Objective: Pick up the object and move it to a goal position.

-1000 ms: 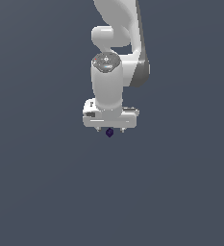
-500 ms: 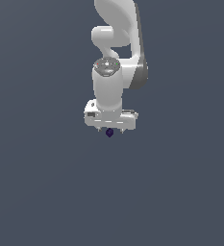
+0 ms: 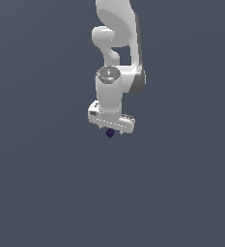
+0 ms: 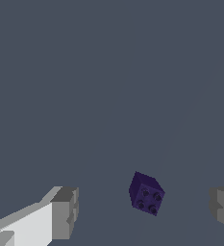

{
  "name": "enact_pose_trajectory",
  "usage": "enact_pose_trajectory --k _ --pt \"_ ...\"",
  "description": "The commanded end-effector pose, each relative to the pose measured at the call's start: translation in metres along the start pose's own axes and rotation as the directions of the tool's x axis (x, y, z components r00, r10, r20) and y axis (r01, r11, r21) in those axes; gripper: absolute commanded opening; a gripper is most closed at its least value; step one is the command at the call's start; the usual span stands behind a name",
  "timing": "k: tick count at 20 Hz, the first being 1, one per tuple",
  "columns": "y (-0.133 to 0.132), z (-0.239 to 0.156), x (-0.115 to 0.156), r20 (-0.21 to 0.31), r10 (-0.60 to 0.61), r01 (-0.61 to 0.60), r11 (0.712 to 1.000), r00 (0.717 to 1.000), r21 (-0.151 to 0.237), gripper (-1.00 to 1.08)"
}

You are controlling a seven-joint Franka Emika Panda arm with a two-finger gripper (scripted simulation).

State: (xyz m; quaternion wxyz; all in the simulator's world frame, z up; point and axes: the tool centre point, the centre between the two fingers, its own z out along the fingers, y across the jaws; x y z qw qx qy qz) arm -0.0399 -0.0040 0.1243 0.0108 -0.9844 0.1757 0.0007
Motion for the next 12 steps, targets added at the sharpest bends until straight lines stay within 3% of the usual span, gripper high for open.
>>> enact_pose_trajectory --k 1,12 --pt "0.004 0.011 -0.009 -0.001 0.07 -0.07 0.998 0.998 -0.003 1.0" --pt "0.021 0.044 -0.04 -0.009 0.293 -0.293 0.956 0.956 -0.015 1.0"
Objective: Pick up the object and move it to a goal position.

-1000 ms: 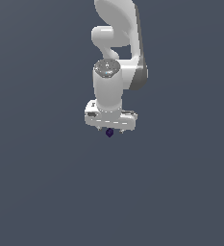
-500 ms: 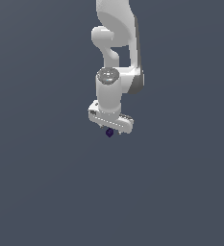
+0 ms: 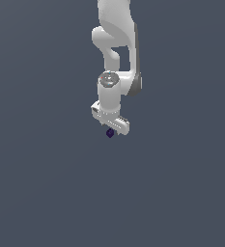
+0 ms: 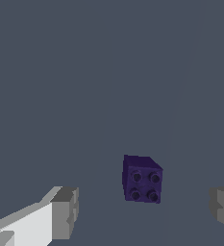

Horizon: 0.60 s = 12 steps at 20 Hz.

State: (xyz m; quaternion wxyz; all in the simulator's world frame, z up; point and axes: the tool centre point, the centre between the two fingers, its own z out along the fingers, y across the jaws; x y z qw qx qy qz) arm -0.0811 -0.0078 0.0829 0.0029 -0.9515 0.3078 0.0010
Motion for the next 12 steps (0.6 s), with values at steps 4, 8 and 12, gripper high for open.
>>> enact_pose_trajectory --k 4,8,12 --pt "0.0072 0.0084 -0.0074 -0.003 0.065 -0.065 0.998 0.998 -0.003 1.0" --pt "0.0092 0.0107 -0.0095 -0.004 0.082 -0.082 0.997 0.997 -0.004 1.0" --pt "0.0089 0.0116 -0.0093 -0.004 0.078 -0.078 0.997 0.997 -0.005 1.0"
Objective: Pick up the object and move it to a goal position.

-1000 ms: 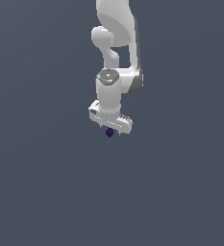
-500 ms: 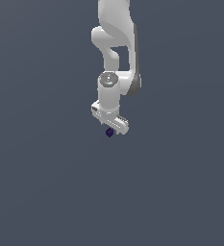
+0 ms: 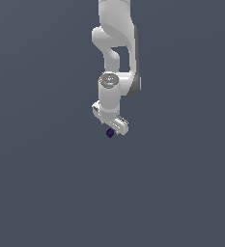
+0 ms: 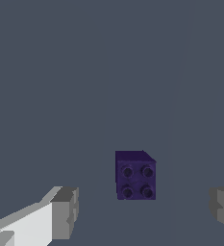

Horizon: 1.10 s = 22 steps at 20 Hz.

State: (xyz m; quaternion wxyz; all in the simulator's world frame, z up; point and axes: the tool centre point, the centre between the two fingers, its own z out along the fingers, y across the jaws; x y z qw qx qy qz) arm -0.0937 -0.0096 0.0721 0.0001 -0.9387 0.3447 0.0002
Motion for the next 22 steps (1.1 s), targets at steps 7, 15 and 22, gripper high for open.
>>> enact_pose_trajectory --k 7,15,22 --pt "0.001 0.023 -0.001 0.0 0.003 -0.003 1.0 1.0 0.0 1.0" --pt "0.001 0.049 -0.001 0.0 0.005 -0.005 1.0 1.0 0.0 1.0" --pt "0.001 0.05 -0.001 0.0 0.005 -0.005 1.0 1.0 0.0 -1.0"
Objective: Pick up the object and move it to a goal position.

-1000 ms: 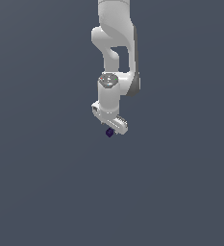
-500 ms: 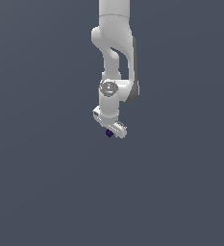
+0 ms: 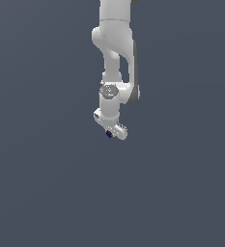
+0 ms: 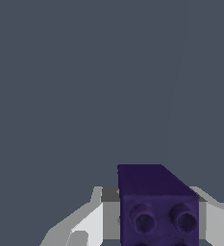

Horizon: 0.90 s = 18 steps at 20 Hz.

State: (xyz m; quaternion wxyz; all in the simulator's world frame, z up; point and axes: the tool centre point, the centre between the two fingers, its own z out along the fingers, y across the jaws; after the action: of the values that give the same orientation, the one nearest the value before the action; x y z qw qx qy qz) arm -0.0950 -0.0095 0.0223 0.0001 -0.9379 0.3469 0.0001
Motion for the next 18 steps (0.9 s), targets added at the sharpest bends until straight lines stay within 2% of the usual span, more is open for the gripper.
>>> enact_pose_trajectory --k 1,10,18 --pt "0.0 0.0 0.0 0.0 0.0 0.0 1.0 1.0 0.0 -1.0" --pt "0.0 -0.004 0.001 0.0 0.0 0.0 1.0 1.0 0.0 -1.0" --pt "-0.005 -0.036 0.011 0.0 0.0 0.0 1.0 1.0 0.0 -1.0"
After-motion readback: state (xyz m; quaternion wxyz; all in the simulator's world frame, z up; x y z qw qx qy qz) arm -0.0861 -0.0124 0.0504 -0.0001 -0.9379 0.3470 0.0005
